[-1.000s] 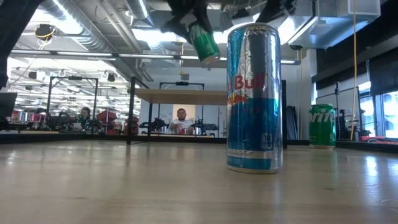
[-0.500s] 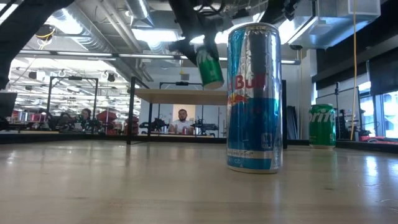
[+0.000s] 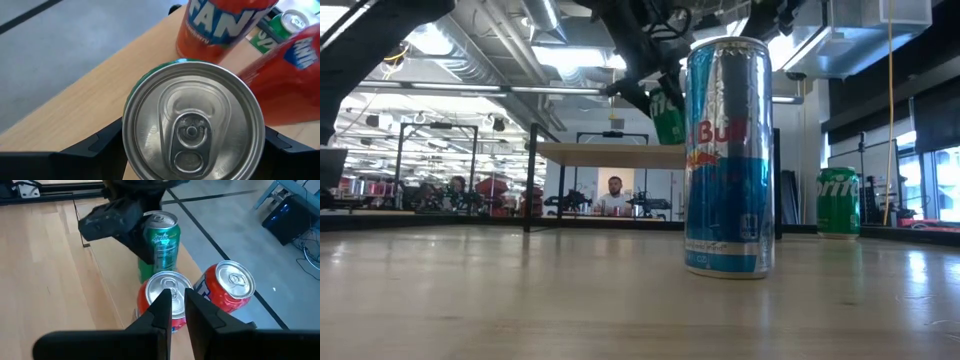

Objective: Place canned beverage on shelf
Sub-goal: Put the left green soda can on the shelf, then put the green soda can on the shelf aligned with the other green soda can

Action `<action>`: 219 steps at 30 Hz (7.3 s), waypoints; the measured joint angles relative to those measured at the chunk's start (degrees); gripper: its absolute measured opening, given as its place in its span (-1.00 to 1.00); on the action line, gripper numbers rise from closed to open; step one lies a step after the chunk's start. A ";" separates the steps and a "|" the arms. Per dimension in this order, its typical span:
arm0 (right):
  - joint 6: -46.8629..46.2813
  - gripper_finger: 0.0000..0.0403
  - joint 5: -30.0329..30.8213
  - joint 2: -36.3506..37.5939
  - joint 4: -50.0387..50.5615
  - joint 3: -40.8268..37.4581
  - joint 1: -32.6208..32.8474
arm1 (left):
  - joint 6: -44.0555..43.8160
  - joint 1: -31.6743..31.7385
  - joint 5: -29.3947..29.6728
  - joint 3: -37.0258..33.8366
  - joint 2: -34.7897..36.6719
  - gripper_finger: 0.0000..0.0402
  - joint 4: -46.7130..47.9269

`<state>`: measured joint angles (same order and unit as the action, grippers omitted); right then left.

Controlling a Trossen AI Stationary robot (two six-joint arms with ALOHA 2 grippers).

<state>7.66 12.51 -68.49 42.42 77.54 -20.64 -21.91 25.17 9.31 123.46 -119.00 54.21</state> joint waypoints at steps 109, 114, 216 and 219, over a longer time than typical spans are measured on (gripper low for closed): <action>0.32 -0.78 0.37 -1.82 0.78 0.02 0.00 | 14.84 2.50 -1.79 0.05 7.99 0.56 -6.08; 0.25 -0.78 0.35 -1.82 0.84 0.02 0.00 | 14.80 5.86 3.30 -0.67 6.85 0.56 0.12; -43.26 0.65 -0.07 -9.66 15.30 -22.73 -29.00 | 34.05 15.80 -28.69 -38.93 46.42 0.56 -6.73; -42.34 0.44 0.09 -9.51 14.99 -22.86 -28.92 | 34.01 15.80 -26.74 -38.93 46.42 0.56 -7.03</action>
<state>-34.68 12.60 -78.00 57.41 54.68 -49.56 12.10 40.97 -17.43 84.53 -72.58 47.18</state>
